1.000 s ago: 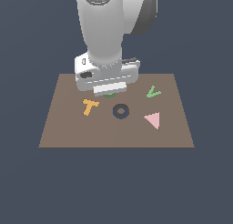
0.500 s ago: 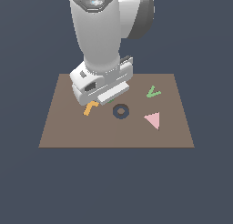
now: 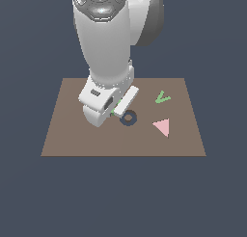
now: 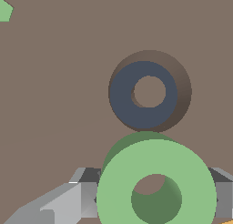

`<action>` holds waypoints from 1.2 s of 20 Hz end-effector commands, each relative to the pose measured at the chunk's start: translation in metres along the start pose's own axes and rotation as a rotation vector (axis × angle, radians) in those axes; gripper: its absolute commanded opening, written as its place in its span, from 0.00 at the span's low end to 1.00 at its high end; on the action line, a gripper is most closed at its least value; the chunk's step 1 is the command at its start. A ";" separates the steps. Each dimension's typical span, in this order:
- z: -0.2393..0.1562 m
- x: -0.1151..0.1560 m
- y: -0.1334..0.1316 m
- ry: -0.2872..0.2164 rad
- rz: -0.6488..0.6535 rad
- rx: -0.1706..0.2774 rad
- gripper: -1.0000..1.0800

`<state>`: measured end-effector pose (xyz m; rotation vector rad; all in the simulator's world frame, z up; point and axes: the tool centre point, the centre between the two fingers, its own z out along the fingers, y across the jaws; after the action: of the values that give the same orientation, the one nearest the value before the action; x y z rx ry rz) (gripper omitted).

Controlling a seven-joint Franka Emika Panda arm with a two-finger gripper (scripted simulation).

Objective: Insert a designated object into the corresponding slot on a board.

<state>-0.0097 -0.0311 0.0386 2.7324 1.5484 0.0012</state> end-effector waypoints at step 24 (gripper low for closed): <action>-0.002 0.052 0.008 0.000 -0.899 0.000 0.00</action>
<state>0.0235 0.0076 0.0405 1.8313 2.5519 -0.0003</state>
